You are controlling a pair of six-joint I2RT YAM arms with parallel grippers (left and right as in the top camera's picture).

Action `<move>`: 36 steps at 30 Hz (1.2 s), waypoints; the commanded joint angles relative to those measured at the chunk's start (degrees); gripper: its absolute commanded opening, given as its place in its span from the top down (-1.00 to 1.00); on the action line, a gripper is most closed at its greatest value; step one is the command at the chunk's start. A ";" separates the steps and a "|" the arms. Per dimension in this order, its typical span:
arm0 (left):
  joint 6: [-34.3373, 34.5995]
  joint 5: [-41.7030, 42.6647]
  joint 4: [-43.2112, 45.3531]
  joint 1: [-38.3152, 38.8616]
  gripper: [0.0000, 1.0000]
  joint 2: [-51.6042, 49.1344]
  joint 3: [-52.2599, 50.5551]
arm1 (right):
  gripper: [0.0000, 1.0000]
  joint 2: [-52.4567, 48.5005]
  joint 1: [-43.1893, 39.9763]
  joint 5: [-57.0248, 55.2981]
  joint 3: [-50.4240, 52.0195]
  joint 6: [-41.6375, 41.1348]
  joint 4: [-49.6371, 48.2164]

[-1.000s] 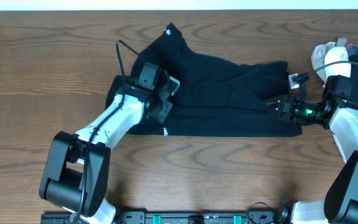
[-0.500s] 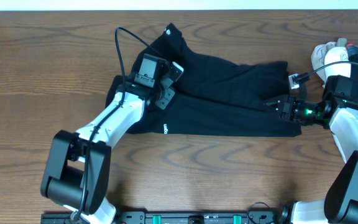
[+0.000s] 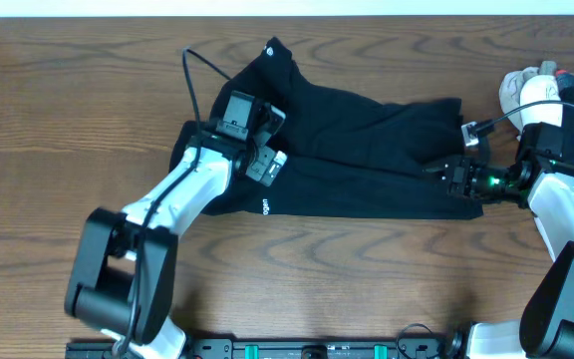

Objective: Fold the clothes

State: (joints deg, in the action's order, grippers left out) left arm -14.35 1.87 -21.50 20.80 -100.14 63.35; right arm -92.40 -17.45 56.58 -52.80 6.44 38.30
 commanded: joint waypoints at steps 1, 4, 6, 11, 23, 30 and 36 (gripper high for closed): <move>6.64 -0.55 -4.13 0.07 -0.48 4.81 0.74 | 0.31 -0.07 -0.20 -3.23 -0.83 -0.33 1.42; 7.17 1.16 -8.46 0.07 0.63 4.28 0.11 | 0.53 -0.07 0.07 -3.85 -0.83 0.11 3.15; 7.17 1.16 -9.16 0.07 0.88 3.13 -1.42 | 0.70 -0.07 1.14 -5.03 -0.83 0.00 4.61; 7.21 1.33 -9.11 0.04 0.88 -0.46 -4.35 | 0.85 -0.07 8.76 -17.77 -0.52 -4.46 7.89; 7.21 1.29 -10.21 -0.61 0.88 -5.46 -4.55 | 0.88 -0.79 21.70 -42.73 2.56 -22.93 -7.93; 7.89 1.29 -10.84 -4.09 0.88 -5.46 -4.55 | 0.89 -4.07 21.70 -42.56 2.60 -22.95 -6.91; 9.11 1.33 -11.04 -6.08 0.88 -5.46 -4.55 | 0.93 -8.41 21.59 -42.64 2.60 -23.17 -7.76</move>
State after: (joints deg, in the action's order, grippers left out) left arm -6.20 5.13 -31.70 15.86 -103.94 59.18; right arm -99.02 3.88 15.07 -50.83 -15.73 31.20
